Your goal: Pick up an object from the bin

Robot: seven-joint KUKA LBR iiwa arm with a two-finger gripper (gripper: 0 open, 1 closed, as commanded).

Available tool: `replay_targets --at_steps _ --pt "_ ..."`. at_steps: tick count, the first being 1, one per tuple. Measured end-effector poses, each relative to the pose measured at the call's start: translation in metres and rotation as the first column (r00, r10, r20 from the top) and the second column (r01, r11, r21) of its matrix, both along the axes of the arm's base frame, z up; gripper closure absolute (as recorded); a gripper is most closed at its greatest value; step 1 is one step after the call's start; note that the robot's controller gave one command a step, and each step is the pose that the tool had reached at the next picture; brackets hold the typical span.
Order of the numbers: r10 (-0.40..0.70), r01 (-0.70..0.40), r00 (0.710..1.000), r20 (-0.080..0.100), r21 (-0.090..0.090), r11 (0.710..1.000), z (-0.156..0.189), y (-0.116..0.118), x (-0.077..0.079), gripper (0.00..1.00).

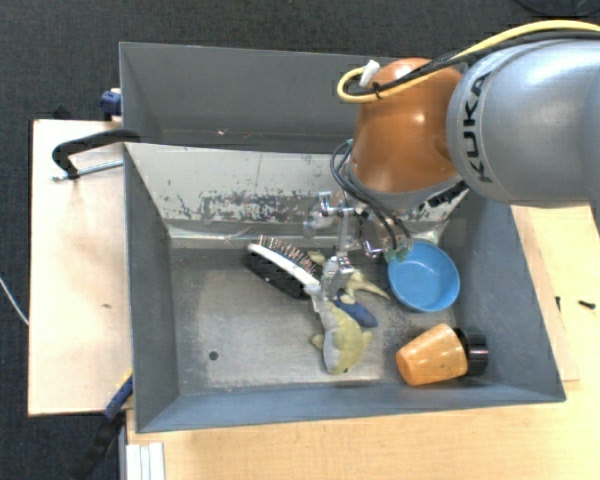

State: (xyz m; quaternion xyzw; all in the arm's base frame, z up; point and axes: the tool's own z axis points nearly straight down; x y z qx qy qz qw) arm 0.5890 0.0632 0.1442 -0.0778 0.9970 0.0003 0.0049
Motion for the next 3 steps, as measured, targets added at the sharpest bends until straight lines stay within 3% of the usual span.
replay_targets --at_steps 1,2,3 --pt "-0.022 0.022 1.0 -0.003 0.004 1.0 -0.074 -0.011 -0.016 0.0" --pt "-0.022 0.022 1.0 -0.004 0.002 1.0 -0.071 -0.012 -0.015 1.0" --pt "-0.051 0.051 0.999 0.004 0.002 0.999 0.117 0.0 -0.025 1.0"
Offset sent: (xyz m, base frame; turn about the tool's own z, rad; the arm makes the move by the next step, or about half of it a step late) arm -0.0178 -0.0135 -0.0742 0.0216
